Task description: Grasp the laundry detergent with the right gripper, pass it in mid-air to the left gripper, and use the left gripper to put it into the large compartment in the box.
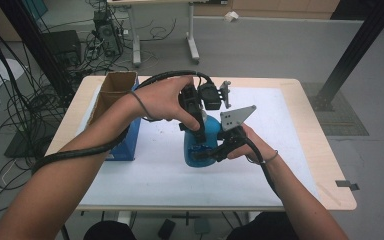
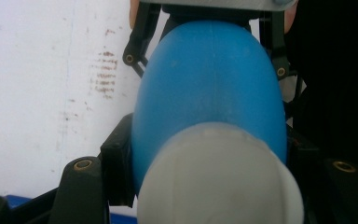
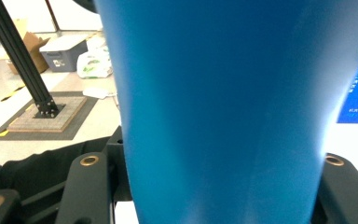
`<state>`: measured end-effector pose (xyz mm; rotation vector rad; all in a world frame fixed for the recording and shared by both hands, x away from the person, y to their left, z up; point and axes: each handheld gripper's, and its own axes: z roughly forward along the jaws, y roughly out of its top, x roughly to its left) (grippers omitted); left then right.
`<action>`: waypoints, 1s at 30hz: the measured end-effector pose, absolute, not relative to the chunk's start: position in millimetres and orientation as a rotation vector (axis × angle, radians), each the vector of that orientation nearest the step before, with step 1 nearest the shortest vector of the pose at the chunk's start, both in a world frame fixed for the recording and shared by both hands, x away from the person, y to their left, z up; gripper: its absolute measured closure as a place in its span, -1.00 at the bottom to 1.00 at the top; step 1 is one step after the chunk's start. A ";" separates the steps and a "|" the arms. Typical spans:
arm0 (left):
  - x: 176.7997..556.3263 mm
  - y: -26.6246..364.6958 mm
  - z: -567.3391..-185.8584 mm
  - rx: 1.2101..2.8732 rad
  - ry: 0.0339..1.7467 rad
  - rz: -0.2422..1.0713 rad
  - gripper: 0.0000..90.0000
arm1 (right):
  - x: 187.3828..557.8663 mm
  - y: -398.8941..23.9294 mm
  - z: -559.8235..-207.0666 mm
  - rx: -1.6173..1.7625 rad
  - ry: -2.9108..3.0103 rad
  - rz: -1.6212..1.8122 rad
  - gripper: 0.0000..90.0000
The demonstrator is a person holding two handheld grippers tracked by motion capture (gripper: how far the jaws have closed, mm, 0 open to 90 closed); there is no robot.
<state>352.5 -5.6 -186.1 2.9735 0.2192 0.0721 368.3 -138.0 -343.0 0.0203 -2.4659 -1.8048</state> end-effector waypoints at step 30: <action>352.4 -2.3 -185.7 2.996 0.265 0.110 -0.16 | 368.3 -146.1 -336.4 -0.017 -2.523 -1.784 -0.94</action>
